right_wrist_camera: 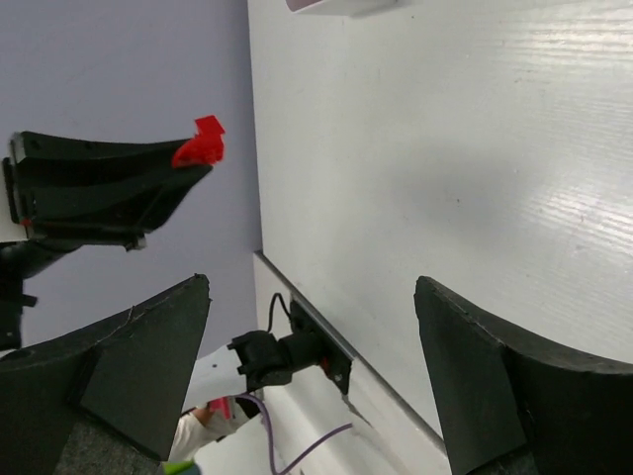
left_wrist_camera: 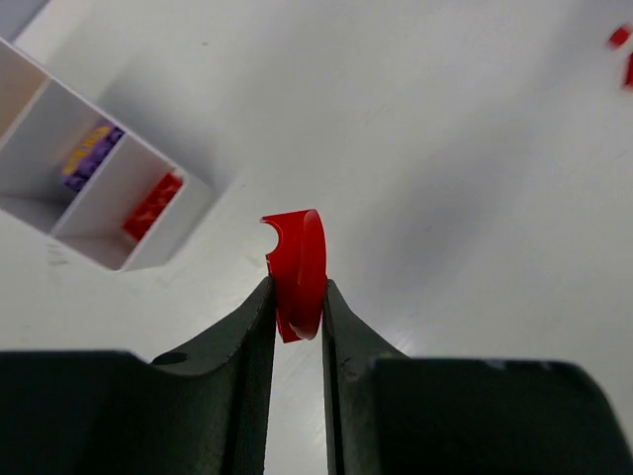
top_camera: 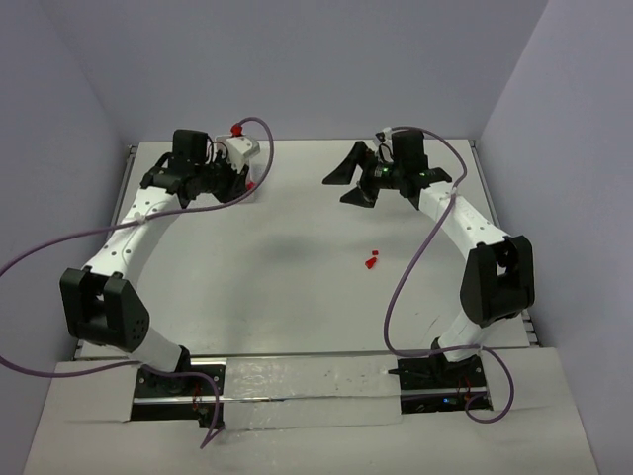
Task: Sort the legos into containers by color
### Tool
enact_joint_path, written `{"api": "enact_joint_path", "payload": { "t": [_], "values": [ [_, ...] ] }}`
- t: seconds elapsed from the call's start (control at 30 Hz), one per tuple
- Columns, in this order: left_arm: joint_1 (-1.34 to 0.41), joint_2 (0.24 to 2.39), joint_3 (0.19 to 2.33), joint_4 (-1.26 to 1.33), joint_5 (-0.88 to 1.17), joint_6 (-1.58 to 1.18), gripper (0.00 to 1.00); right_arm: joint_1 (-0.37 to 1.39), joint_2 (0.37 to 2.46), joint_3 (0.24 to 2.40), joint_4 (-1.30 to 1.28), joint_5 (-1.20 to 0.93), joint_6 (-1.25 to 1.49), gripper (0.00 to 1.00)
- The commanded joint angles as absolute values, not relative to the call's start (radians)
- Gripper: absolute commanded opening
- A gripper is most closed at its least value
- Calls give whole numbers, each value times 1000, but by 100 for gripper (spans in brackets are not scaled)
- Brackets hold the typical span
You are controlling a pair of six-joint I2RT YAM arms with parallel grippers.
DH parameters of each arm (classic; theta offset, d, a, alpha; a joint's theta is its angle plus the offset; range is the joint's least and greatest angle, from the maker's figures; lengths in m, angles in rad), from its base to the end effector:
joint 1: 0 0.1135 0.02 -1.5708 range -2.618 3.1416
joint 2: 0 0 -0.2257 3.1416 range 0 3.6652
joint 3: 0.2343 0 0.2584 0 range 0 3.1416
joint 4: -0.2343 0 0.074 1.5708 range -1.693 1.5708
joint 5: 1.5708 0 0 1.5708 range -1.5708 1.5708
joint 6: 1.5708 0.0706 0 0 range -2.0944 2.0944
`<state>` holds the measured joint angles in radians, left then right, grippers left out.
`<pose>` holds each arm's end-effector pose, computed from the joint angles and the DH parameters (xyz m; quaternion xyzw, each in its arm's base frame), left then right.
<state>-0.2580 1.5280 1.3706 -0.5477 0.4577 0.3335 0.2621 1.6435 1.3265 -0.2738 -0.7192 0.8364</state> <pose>0.3523 -0.1252 0.2698 0.3487 0.8180 -0.1904 0.4160 0.3738 0.1484 0.2465 0.0751 0.8390 0.4948 0.2136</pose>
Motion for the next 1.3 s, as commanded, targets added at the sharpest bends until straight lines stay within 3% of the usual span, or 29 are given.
{"api": "enact_joint_path", "payload": {
  "t": [0.0,0.23,0.4,0.6,1.27],
  "values": [
    [-245,1579,1510,-722,339,674,2,259,1598,1381,-315,-715,758,91],
    [-231,1667,1522,-633,246,892,0,255,1584,1374,-320,-716,736,91],
    [-219,1793,1682,-761,258,968,0,243,1580,1385,-334,-713,720,92],
    [-204,1889,1773,-748,263,991,6,240,1583,1374,-322,-724,724,92],
    [-184,2075,1892,-715,242,1001,10,229,1578,1358,-318,-730,716,93]
  ]
}}
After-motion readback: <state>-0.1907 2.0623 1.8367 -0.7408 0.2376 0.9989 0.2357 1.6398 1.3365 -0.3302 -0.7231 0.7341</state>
